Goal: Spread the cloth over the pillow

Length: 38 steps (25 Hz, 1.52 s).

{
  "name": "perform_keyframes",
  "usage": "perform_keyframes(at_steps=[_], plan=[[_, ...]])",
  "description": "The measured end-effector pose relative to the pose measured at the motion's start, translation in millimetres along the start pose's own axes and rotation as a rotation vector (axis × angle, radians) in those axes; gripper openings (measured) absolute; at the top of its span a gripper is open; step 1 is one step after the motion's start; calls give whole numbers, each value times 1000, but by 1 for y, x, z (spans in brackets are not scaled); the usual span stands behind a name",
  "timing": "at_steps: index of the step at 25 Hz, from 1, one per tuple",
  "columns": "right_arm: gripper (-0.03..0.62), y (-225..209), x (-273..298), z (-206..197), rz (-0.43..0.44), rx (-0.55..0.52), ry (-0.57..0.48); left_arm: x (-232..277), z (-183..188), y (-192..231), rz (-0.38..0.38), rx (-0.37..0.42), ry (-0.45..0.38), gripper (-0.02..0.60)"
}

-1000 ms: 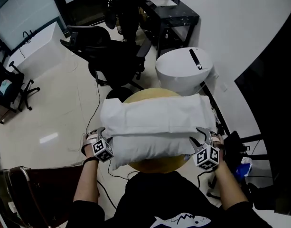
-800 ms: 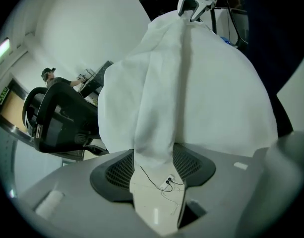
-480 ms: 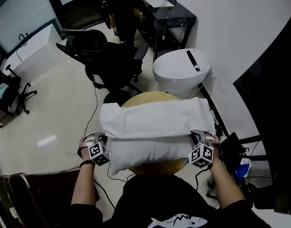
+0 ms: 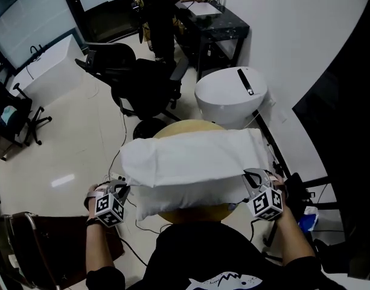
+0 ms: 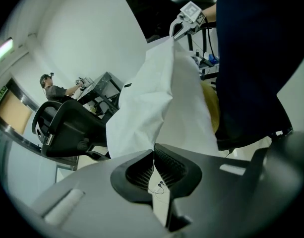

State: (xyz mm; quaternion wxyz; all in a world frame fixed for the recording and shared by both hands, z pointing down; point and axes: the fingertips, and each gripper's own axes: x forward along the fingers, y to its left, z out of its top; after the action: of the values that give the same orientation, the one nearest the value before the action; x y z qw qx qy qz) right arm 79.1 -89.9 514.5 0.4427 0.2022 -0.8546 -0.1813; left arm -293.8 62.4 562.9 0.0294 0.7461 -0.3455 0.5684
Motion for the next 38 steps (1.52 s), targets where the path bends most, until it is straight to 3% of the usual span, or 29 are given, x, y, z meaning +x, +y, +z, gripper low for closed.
perform_keyframes(at_steps=[8, 12, 16, 22, 29, 38], plan=[[12, 11, -50, -10, 172, -29, -51, -58, 37, -60, -166, 5, -10, 0], [12, 4, -74, -8, 187, -19, -86, -86, 52, -75, -224, -14, -30, 0], [12, -19, -86, -2, 137, -21, -120, -102, 62, -54, -167, -17, -58, 0], [12, -60, -76, 20, 70, -20, -174, -109, 66, 11, -63, -11, -64, 0], [12, -106, -21, 23, 28, -20, -123, -48, 56, 75, -52, -71, -19, 0], [12, -110, 67, -6, 55, -8, 69, 52, 26, 101, -74, -170, 73, 6]])
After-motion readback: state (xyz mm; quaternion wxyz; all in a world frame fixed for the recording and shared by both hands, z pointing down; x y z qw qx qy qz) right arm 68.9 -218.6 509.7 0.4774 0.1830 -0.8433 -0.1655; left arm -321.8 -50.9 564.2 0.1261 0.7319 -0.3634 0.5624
